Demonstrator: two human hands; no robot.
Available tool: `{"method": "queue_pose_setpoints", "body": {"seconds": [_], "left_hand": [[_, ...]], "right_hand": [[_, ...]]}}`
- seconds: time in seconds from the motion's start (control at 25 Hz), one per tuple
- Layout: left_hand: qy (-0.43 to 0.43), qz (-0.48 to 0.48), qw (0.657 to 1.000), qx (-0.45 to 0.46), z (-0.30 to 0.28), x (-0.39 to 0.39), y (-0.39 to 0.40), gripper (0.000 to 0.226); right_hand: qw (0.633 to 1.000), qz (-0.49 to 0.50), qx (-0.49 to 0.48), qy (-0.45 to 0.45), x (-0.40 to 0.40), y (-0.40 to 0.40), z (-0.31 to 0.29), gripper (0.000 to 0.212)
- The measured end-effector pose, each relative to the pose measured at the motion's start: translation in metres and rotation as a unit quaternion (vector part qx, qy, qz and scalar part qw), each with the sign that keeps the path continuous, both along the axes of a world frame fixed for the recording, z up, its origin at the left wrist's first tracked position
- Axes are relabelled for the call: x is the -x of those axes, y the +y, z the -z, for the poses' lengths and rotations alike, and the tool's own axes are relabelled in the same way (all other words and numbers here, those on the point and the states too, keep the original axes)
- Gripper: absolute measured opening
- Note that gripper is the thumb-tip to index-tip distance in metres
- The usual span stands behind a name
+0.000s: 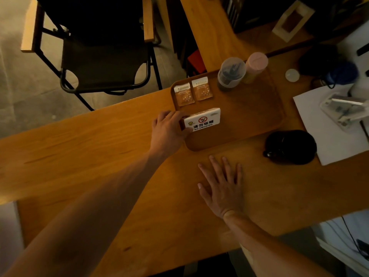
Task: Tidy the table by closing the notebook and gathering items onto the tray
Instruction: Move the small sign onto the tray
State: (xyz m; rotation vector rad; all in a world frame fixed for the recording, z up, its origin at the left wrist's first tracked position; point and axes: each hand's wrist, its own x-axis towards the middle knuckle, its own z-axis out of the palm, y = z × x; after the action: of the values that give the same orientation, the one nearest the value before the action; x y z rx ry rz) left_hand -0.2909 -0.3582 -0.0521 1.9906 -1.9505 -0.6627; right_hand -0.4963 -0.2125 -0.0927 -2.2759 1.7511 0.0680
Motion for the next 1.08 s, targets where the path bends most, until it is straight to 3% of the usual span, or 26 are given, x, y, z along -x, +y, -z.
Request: {"method": "queue_pose_setpoints", "body": {"seconds": [0.44,0.72,1.08], "left_hand": [[-0.014,0.018,1.000,0.002,-0.008,0.000,-0.001,0.059],[-0.005,0.057,0.997,0.052,-0.019,0.004,-0.012,0.029],[0.009,0.056,0.998,0.036,-0.017,0.004,0.007,0.035]], "right_hand": [[1.000,0.003,-0.008,0.003,0.000,-0.001,-0.002,0.063],[1.000,0.001,-0.005,-0.004,0.000,-0.001,-0.002,0.065],[1.000,-0.002,0.001,0.004,0.000,0.000,0.001,0.064]]}}
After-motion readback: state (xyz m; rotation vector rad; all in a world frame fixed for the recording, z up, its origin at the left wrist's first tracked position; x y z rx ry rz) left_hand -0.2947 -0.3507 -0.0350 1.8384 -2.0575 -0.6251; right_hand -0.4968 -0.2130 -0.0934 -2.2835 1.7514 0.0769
